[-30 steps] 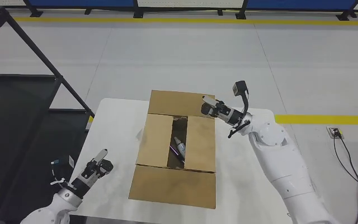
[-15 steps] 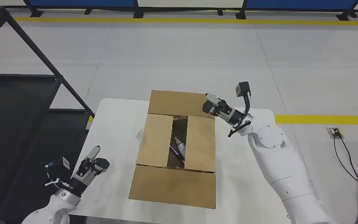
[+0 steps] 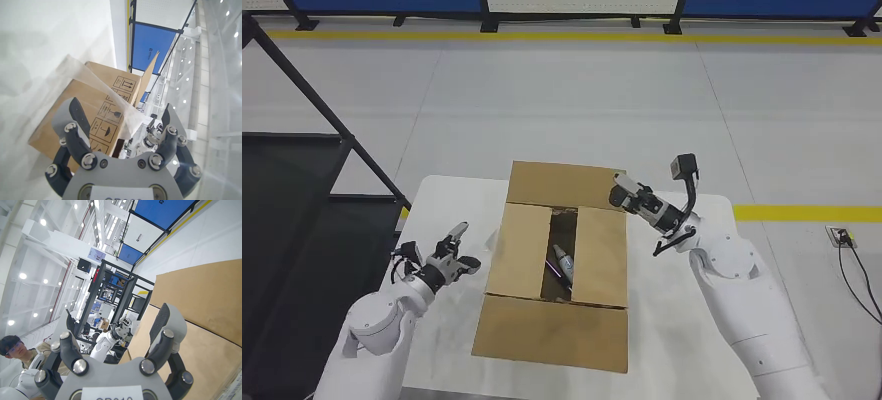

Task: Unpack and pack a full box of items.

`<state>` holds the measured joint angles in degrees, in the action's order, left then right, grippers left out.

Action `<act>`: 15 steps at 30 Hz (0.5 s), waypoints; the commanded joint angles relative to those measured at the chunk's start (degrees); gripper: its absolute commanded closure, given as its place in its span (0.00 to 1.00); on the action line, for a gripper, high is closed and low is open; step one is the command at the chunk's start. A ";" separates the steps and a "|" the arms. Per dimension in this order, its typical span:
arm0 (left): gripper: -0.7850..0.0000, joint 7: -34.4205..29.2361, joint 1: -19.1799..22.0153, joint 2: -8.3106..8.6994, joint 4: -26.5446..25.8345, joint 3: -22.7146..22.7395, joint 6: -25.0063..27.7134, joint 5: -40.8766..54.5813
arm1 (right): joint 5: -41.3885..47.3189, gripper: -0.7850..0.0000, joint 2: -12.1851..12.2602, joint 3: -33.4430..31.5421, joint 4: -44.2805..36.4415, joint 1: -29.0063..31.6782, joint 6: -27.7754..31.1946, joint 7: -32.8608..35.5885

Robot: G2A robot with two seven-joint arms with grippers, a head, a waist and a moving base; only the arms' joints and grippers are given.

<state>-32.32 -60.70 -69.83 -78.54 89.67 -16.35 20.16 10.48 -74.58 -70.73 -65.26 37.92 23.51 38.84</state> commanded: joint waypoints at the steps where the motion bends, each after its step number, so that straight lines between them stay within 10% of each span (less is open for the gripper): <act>1: 0.00 -0.27 0.99 0.06 1.16 -0.09 -0.83 -0.06 | -0.09 0.00 0.11 -0.23 -0.58 0.53 -0.36 -0.07; 15: 0.00 5.08 4.76 -1.15 5.14 -2.85 -4.40 7.84 | 1.05 0.00 0.54 -1.18 -0.34 1.02 -1.38 0.65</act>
<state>-28.07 -56.99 -70.77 -74.50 87.45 -20.33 26.69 11.39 -74.02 -72.01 -65.88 39.17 22.09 39.39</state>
